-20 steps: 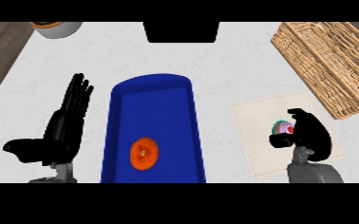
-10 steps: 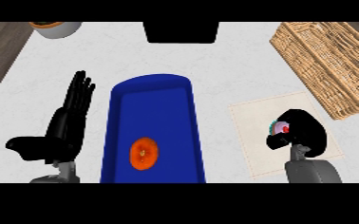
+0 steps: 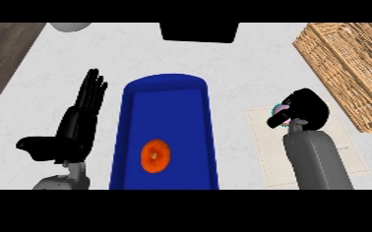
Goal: Pick the cupcake from the placemat and place it in the basket
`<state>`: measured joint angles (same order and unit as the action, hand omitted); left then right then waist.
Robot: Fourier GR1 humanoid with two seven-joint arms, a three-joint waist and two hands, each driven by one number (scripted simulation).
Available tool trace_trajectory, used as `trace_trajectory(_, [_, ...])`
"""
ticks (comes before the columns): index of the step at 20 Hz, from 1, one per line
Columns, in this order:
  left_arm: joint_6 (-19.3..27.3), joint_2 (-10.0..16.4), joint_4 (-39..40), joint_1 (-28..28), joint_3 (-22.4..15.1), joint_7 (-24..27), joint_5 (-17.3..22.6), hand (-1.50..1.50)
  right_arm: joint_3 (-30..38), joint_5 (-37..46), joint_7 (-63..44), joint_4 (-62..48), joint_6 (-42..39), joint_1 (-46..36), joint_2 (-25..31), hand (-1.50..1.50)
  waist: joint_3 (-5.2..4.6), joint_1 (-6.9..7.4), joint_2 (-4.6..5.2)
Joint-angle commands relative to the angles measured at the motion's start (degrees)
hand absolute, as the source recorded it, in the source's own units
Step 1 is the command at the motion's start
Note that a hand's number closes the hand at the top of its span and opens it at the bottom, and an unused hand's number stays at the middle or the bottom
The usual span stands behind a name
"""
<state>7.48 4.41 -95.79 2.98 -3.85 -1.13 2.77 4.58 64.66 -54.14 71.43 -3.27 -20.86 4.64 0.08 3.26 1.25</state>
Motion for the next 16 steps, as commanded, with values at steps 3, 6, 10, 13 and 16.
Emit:
trace_trajectory(3, [-1.50, -0.45, -0.72, 2.28, -2.02, 0.94, -0.14, 0.00, 7.33, 4.12, -8.47, -12.92, 6.81, -13.48, 2.59, 1.50, 0.20, 5.36, 2.34])
trace_trajectory(6, [-1.73, -1.17, -0.37, 1.96, -3.54, 0.11, -0.44, 0.00, 9.01, 6.31, -8.28, -17.04, 11.39, -18.86, 4.71, 1.50, 0.25, 6.08, 2.41])
trace_trajectory(10, [-2.02, -0.49, -0.53, 2.72, -3.16, -0.58, -0.43, 0.00, 10.59, 9.14, -9.52, -19.77, 20.28, -25.84, 3.61, 1.50, 0.17, 6.23, 1.81])
trace_trajectory(13, [-1.51, -1.01, -0.02, 2.25, -3.48, -0.14, -0.89, 0.00, 11.20, 11.85, -8.73, -20.34, 27.39, -29.95, 3.90, 1.50, 0.09, 6.65, 1.92])
trace_trajectory(16, [-1.10, -1.01, 0.60, 3.18, -2.86, -0.93, -0.82, 0.00, 11.23, 15.63, -8.85, -23.62, 30.42, -35.78, 5.17, 1.50, -0.03, 5.48, 1.47])
